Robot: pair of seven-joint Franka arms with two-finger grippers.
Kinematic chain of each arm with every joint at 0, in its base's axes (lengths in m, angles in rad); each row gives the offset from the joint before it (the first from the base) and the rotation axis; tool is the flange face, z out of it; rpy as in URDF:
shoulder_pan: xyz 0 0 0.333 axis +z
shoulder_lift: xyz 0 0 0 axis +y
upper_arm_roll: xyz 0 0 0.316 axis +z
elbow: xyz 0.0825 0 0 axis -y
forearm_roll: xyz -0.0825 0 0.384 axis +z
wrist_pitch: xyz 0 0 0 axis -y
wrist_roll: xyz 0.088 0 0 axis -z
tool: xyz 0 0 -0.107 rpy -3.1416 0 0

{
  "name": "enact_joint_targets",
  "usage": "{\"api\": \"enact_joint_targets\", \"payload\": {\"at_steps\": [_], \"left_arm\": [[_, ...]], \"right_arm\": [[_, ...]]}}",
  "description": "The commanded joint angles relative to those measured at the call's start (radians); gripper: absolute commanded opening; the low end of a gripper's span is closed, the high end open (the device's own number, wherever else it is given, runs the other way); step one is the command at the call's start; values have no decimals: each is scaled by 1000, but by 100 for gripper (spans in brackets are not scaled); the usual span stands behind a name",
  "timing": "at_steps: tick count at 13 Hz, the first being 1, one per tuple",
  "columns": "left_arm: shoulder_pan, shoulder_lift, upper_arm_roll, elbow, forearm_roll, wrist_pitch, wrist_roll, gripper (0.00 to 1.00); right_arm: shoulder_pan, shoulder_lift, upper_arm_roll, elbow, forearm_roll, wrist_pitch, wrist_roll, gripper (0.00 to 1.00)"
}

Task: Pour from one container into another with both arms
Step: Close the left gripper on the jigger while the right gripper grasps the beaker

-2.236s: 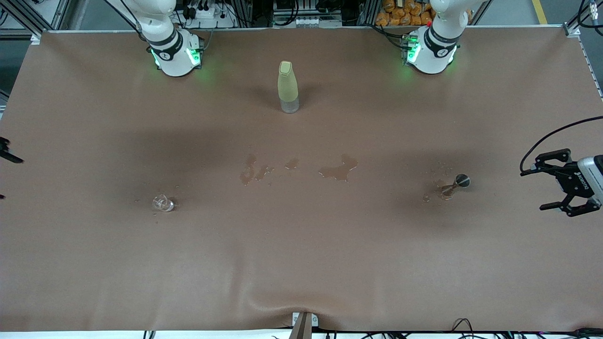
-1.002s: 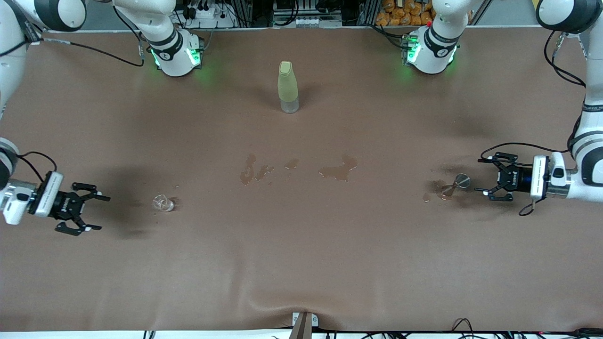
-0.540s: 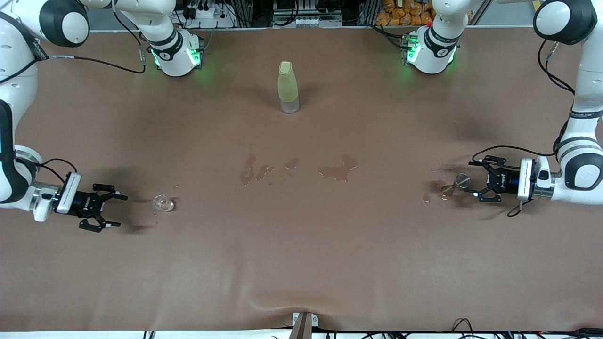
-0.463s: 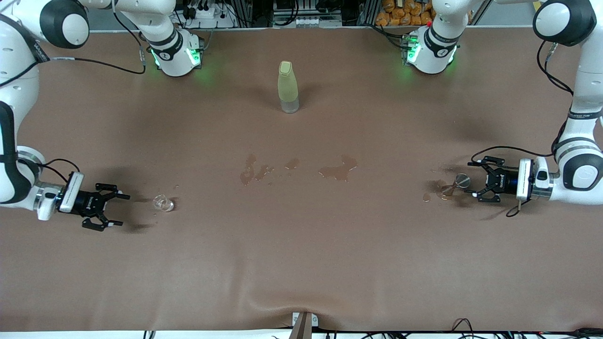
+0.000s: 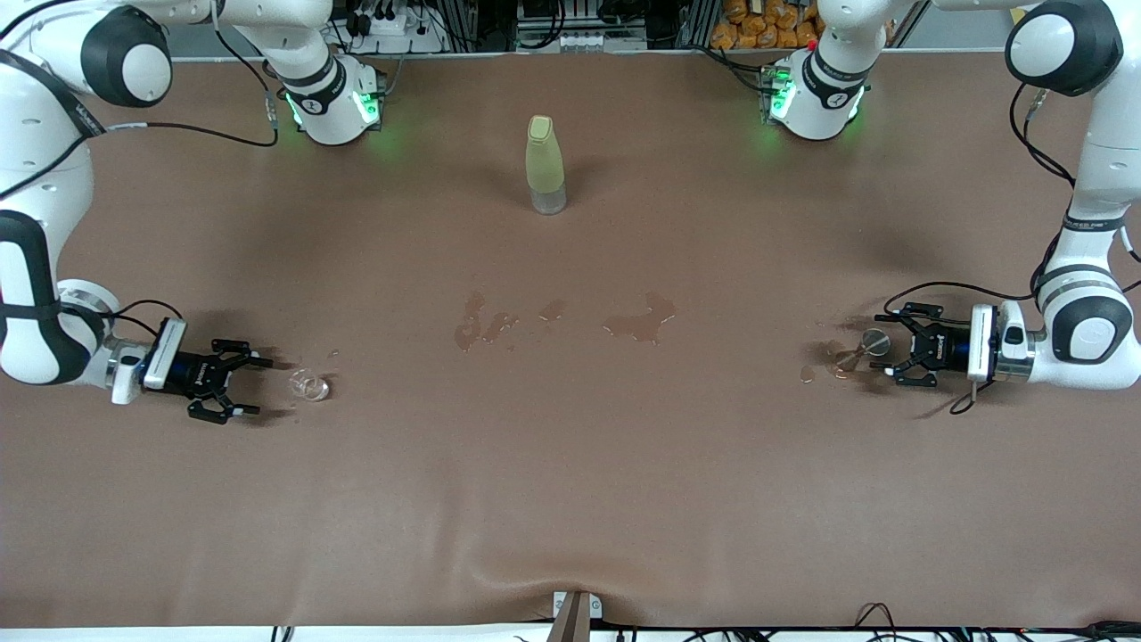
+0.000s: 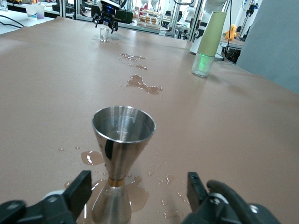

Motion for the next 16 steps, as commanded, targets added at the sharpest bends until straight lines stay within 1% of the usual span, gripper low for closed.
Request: {"api": "enact_joint_targets", "payload": {"at_steps": [1, 3, 4, 7, 8, 9, 10, 16], "left_arm": [[-11, 3, -1, 7, -21, 15, 18, 59], [-11, 3, -1, 7, -21, 16, 18, 54], [-13, 3, -1, 7, -21, 16, 18, 49], [-13, 3, -1, 9, -21, 18, 18, 47], [-13, 2, -1, 9, -21, 21, 18, 43], [-13, 0, -1, 9, -21, 26, 18, 35], [-14, 0, -1, 9, -21, 27, 17, 30], [-22, 2, -1, 10, -19, 33, 17, 31]], "right_arm": [[-31, 53, 9, -3, 70, -39, -152, 100], [-36, 81, 9, -3, 94, -65, -174, 100], [-39, 95, 9, -3, 107, -79, -186, 100], [-40, 122, 7, -5, 140, -120, -222, 100], [-40, 127, 7, -5, 140, -124, -237, 100], [-39, 129, 7, -4, 141, -131, -245, 100], [-39, 129, 7, -5, 140, -136, -245, 100], [-14, 133, 7, -22, 140, -137, -260, 100]]}}
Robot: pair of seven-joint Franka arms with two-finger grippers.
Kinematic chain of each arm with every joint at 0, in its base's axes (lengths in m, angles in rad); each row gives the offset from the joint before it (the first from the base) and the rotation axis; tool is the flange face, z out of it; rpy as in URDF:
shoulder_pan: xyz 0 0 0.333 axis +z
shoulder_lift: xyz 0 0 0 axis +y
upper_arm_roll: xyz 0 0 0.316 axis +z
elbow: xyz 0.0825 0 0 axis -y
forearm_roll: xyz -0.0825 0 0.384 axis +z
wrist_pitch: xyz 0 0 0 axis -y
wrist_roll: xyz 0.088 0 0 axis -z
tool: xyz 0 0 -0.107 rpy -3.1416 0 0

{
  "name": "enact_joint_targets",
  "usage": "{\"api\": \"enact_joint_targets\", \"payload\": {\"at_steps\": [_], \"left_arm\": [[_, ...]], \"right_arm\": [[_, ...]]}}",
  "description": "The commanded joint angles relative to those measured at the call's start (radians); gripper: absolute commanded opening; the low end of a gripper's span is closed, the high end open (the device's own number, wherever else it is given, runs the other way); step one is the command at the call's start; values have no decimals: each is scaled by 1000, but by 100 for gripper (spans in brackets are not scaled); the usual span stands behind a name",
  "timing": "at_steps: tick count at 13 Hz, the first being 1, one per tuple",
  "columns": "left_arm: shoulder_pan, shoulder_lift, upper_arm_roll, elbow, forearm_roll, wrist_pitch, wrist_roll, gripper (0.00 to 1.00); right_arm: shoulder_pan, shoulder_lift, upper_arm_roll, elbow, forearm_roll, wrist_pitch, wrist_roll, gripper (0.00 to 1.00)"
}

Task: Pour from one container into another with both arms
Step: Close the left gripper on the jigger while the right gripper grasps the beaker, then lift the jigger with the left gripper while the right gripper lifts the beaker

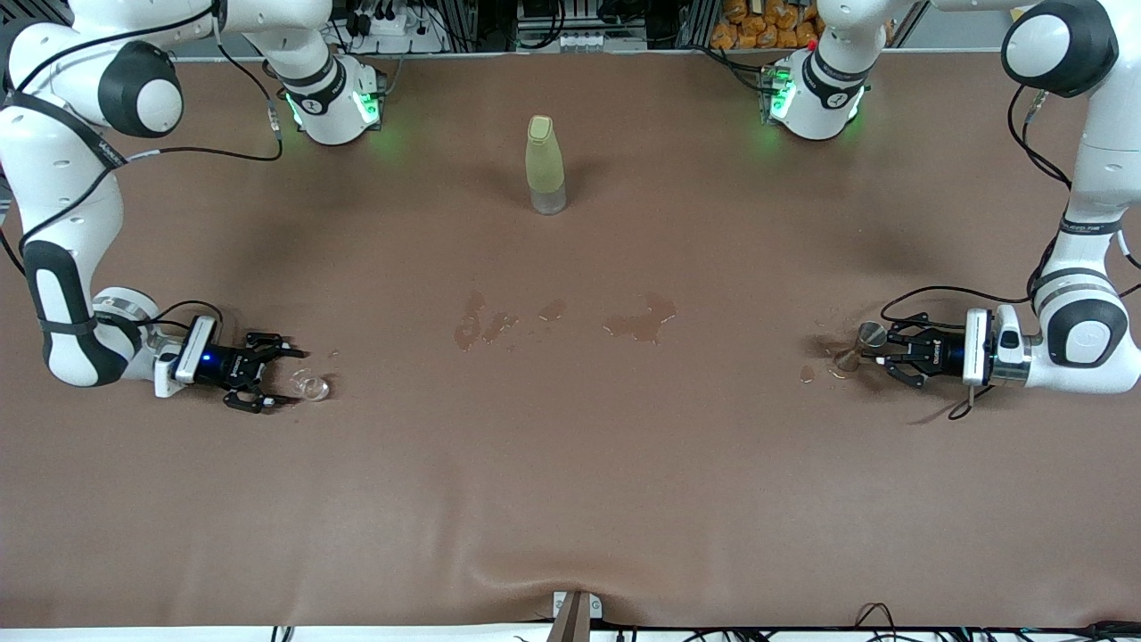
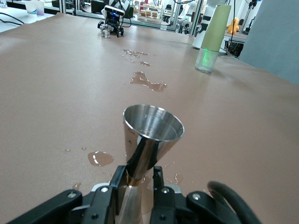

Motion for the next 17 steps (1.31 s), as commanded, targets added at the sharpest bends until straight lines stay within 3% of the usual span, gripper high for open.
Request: {"api": "enact_joint_targets", "payload": {"at_steps": [1, 7, 8, 11, 17], "left_arm": [[-4, 2, 1, 4, -19, 8, 16, 33], [-11, 5, 1, 4, -19, 8, 6, 38], [-13, 5, 1, 4, -19, 11, 5, 46], [-11, 5, 1, 4, -19, 15, 5, 54], [-25, 5, 1, -1, -42, 22, 5, 54]], "right_arm": [[10, 13, 0, -23, 28, -2, -215, 100], [48, 13, 0, -24, 46, 24, -213, 100], [50, 13, 0, -23, 46, 32, -212, 100], [61, 13, 0, -24, 52, 50, -213, 100], [104, 21, 0, -24, 91, 80, -218, 100]]}}
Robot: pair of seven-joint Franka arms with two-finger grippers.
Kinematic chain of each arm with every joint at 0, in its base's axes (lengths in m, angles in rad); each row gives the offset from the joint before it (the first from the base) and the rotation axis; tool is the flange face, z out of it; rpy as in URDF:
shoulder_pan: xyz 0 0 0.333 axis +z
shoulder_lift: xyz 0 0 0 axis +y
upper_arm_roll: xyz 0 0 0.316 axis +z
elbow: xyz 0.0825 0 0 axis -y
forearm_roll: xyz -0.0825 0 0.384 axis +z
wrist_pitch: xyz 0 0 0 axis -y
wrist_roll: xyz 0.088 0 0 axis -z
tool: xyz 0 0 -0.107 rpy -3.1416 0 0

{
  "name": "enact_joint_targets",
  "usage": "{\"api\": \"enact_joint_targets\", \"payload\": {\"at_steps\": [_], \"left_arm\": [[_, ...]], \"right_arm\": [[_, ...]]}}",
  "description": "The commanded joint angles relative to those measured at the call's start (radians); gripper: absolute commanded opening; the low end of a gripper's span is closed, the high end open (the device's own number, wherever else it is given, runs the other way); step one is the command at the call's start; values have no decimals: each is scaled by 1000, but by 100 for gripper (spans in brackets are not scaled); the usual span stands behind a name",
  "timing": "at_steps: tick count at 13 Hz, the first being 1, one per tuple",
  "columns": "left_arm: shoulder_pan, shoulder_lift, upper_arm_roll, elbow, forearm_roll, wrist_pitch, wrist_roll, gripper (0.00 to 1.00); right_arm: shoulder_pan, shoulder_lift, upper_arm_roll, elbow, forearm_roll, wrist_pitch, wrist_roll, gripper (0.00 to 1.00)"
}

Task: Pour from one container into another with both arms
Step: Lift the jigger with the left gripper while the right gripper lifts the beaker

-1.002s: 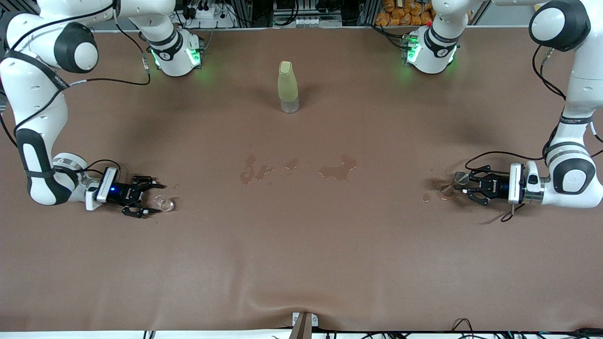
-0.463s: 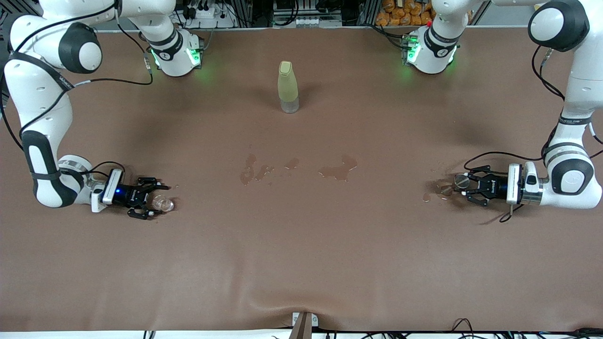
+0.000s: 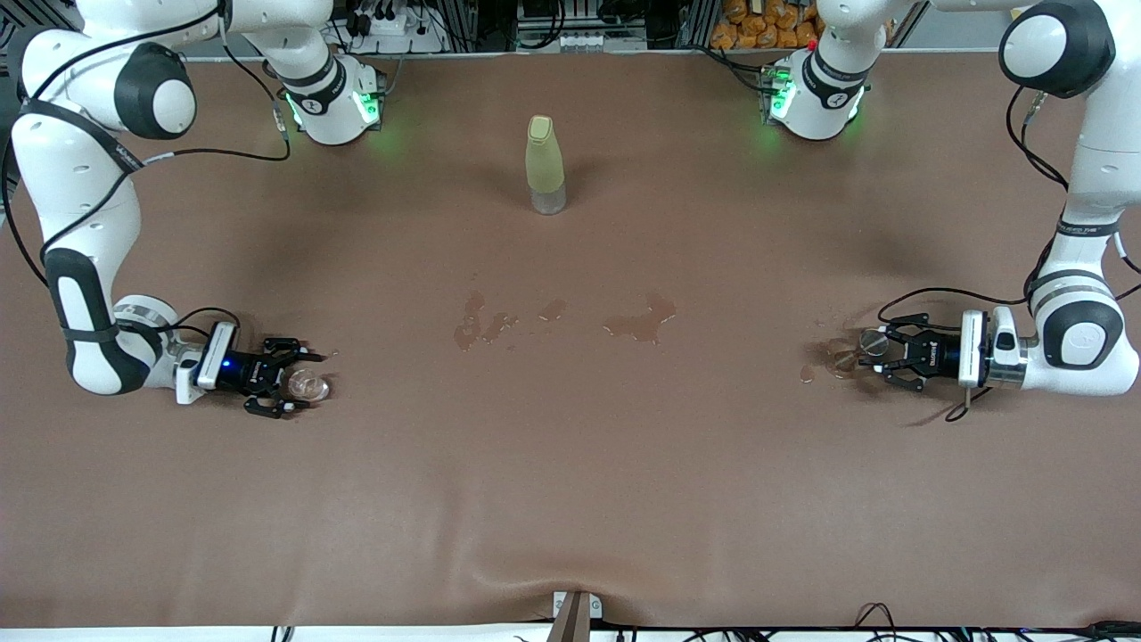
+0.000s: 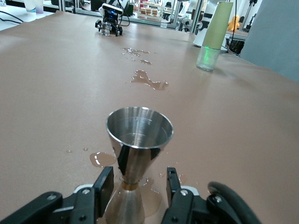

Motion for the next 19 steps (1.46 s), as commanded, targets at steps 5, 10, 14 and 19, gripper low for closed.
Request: {"api": "enact_joint_targets", "payload": {"at_steps": [5, 10, 14, 19], "left_arm": [[-24, 5, 3, -5, -40, 24, 6, 46], [-24, 6, 3, -4, -38, 30, 8, 30], [-28, 0, 1, 4, -40, 31, 2, 0], [-67, -21, -2, 10, -104, 29, -75, 0]], "right_arm": [[43, 22, -7, -24, 58, 62, -217, 100], [52, 22, -7, -24, 58, 67, -217, 74], [52, 22, -7, -30, 58, 65, -214, 33], [57, 12, -7, -38, 58, 53, -200, 8]]}}
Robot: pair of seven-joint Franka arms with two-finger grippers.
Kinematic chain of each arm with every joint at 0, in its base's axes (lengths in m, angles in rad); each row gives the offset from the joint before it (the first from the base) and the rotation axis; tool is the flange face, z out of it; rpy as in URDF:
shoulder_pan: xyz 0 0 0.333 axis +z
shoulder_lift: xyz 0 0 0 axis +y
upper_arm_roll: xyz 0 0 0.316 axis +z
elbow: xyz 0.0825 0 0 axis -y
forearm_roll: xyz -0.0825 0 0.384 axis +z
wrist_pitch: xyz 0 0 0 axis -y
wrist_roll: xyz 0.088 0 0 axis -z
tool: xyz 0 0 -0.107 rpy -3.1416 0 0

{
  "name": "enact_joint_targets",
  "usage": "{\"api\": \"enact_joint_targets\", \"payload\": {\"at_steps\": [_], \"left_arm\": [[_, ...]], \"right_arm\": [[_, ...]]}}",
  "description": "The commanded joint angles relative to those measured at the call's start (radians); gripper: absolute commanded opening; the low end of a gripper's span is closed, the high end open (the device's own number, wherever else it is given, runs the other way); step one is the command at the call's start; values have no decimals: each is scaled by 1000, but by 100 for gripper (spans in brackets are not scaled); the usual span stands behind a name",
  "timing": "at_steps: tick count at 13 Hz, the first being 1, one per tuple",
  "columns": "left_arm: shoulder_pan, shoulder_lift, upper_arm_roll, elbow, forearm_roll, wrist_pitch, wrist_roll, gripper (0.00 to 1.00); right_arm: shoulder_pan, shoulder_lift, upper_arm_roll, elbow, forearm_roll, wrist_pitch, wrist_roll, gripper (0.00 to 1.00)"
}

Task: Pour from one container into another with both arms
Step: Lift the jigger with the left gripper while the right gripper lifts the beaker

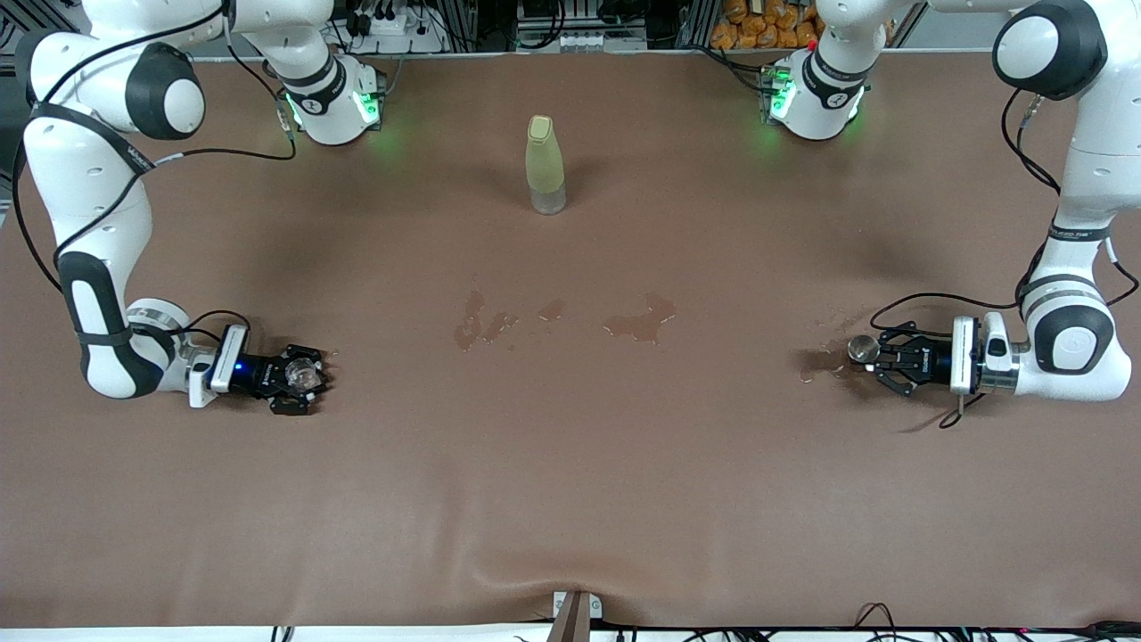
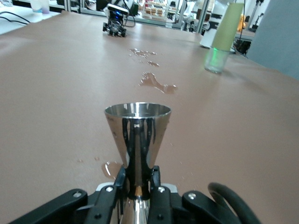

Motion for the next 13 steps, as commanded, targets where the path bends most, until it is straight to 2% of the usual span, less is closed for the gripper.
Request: {"api": "enact_joint_targets", "payload": {"at_steps": [1, 2, 5, 7, 10, 13], "left_arm": [[-46, -31, -4, 1, -81, -4, -75, 0], [-52, -39, -35, 8, -96, -5, -118, 0], [-49, -39, -122, 12, -147, -2, -206, 0], [-80, -39, -150, 11, -210, 15, -201, 0], [-170, -37, -164, 12, -251, 94, -183, 0], [-308, -25, -164, 37, -328, 229, -19, 0]], "right_arm": [[29, 6, -3, -33, 40, 39, -200, 4], [29, -5, -3, -33, 39, 23, -181, 0], [30, -16, -5, -35, 37, -55, -125, 0], [33, -38, -5, -36, 28, -101, -68, 0], [40, -106, -5, -64, 25, -177, 17, 0], [56, -167, -5, -90, 25, -243, 105, 0]]}}
